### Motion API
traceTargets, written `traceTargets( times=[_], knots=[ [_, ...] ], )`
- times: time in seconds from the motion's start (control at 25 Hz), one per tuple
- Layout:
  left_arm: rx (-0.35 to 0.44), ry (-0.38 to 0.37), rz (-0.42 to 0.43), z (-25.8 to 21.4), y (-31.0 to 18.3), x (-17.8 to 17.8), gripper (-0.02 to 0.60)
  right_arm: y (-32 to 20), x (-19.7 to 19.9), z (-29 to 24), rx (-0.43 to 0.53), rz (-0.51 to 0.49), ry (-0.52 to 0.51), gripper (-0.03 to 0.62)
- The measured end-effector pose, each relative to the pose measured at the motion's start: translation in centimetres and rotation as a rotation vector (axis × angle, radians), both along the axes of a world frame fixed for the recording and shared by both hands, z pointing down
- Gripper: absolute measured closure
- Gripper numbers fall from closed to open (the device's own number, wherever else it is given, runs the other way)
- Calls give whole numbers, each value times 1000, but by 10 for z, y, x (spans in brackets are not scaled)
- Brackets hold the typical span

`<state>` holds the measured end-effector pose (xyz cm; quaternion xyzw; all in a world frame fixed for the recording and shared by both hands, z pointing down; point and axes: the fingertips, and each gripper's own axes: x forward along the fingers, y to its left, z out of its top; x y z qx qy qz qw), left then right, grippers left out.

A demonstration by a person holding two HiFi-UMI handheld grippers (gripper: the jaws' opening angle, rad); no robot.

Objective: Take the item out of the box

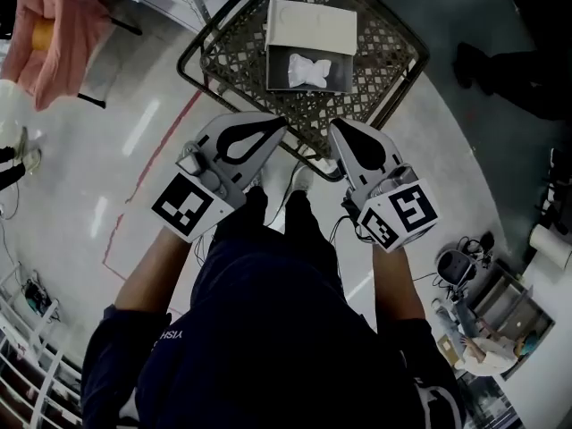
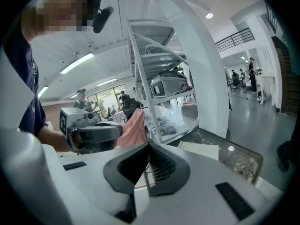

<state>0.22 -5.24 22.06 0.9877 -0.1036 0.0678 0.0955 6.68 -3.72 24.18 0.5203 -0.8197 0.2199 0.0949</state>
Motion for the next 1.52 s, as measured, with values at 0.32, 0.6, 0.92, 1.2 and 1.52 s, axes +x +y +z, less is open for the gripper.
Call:
traceTargets(
  times=[0.32, 0.6, 0.92, 1.2, 1.52],
  knots=[
    [-45, -50, -89, 41, -23, 16, 575, -37, 21, 50, -68, -92, 8, 569],
    [-104, -97, -151, 107, -40, 25, 575, -65, 42, 121, -146, -130, 9, 568],
    [-140, -135, -177, 166, -54, 28, 575, -89, 52, 195, -206, -188, 66, 568],
    [-183, -145, -200, 203, -68, 37, 575, -107, 57, 252, -268, -298, 161, 568],
    [-217, -151, -209, 241, -72, 36, 575, -116, 52, 305, -315, -399, 300, 543]
  ],
)
